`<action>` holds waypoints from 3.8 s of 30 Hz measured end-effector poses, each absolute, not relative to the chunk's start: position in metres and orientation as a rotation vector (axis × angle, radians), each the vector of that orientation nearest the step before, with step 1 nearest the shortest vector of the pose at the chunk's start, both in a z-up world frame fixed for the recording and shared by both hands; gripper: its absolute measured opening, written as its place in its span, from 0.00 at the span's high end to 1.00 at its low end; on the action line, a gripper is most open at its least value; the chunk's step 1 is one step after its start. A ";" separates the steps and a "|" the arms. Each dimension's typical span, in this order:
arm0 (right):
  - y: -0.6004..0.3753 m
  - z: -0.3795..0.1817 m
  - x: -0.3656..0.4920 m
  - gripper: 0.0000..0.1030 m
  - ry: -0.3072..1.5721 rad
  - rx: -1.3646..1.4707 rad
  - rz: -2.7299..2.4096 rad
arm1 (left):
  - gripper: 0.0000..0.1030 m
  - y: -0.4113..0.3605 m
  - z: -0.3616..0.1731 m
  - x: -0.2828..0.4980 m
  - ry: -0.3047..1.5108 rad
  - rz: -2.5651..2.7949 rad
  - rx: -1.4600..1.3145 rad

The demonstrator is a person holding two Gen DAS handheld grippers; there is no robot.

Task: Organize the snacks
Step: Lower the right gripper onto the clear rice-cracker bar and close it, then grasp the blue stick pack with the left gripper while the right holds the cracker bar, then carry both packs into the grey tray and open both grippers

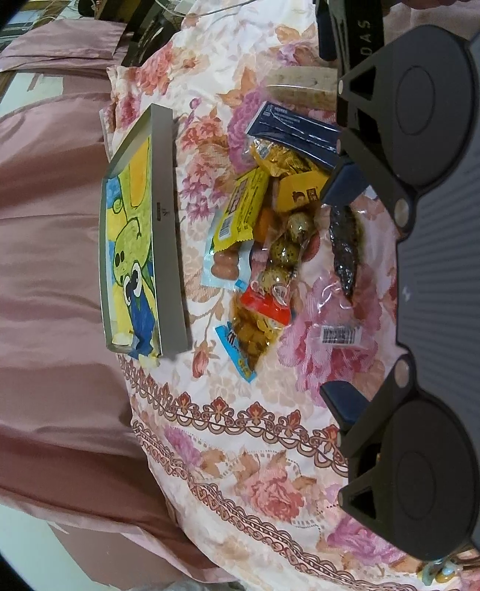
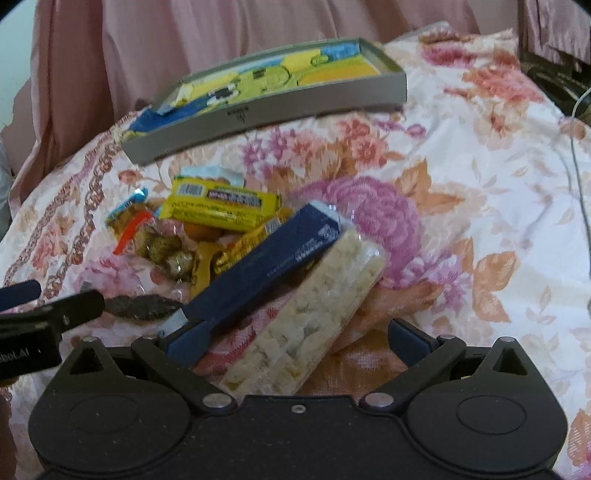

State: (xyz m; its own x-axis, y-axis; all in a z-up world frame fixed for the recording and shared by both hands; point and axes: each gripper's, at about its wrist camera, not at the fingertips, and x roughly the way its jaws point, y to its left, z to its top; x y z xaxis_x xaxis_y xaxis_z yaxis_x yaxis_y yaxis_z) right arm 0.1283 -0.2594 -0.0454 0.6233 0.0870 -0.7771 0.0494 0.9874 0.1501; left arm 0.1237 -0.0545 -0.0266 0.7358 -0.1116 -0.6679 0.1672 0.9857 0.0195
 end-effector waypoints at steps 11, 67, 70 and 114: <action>-0.281 -0.050 0.123 0.40 0.967 0.220 -0.033 | 0.00 -0.068 -0.026 0.129 0.741 -0.194 0.091; -0.322 -0.045 0.128 0.65 0.947 0.178 -0.004 | 0.61 -0.164 -0.047 0.164 0.875 -0.479 0.235; -0.321 -0.045 0.128 0.65 0.944 0.170 -0.004 | 0.65 -0.164 -0.045 0.163 0.888 -0.471 0.217; -0.276 -0.013 0.126 0.66 0.608 -0.079 0.035 | 0.76 -0.152 0.025 0.167 0.724 -0.298 0.156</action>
